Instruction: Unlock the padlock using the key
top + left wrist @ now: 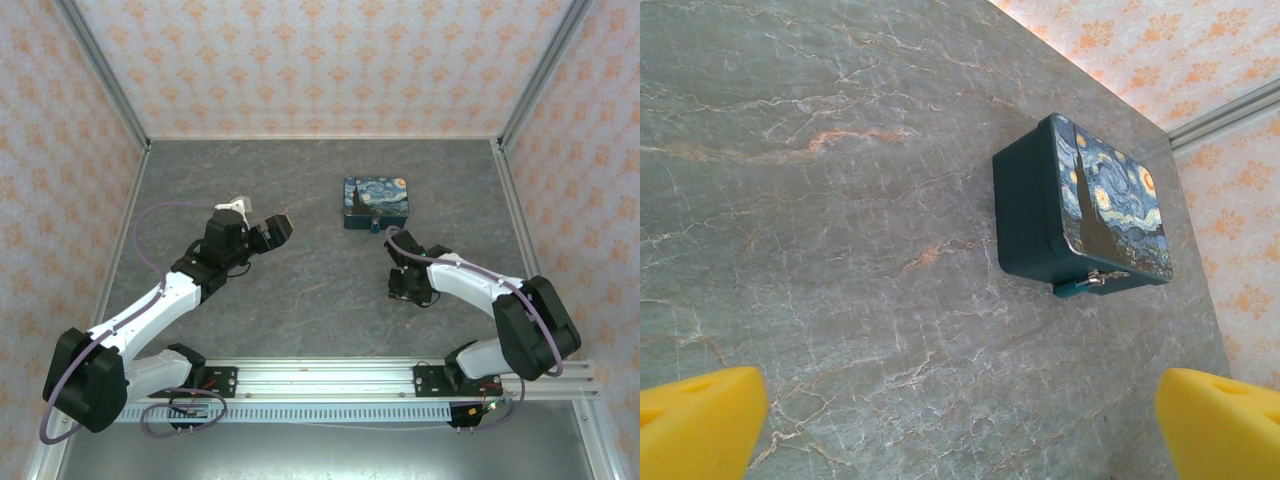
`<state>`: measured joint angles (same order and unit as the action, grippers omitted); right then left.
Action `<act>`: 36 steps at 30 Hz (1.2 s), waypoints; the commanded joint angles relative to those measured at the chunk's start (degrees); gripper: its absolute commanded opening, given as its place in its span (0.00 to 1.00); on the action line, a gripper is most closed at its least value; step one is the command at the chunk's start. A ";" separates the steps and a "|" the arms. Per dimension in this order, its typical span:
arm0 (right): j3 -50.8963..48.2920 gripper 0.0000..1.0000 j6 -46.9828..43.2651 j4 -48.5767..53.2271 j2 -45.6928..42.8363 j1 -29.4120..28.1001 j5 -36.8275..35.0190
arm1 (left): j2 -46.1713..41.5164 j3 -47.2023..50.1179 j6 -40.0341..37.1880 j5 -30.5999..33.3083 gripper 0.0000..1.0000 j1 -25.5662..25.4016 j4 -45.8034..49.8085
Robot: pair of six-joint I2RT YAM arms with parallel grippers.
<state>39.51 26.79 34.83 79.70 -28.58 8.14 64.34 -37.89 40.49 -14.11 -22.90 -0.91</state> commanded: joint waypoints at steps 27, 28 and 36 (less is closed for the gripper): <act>-3.24 0.00 -0.08 -1.28 -5.89 -0.39 4.58 | -1.97 -3.32 -1.49 2.91 1.00 -0.56 2.62; -3.53 0.00 -0.08 -1.98 -6.68 -0.38 4.82 | -2.18 -3.29 -1.38 2.78 1.00 -0.53 2.58; -4.10 0.00 -5.09 -13.95 -18.01 -0.35 16.33 | -4.51 -4.16 -0.59 -4.28 1.00 -0.57 -1.86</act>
<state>35.62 24.73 28.36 65.73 -28.62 18.15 61.45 -39.72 39.62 -14.63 -22.90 0.36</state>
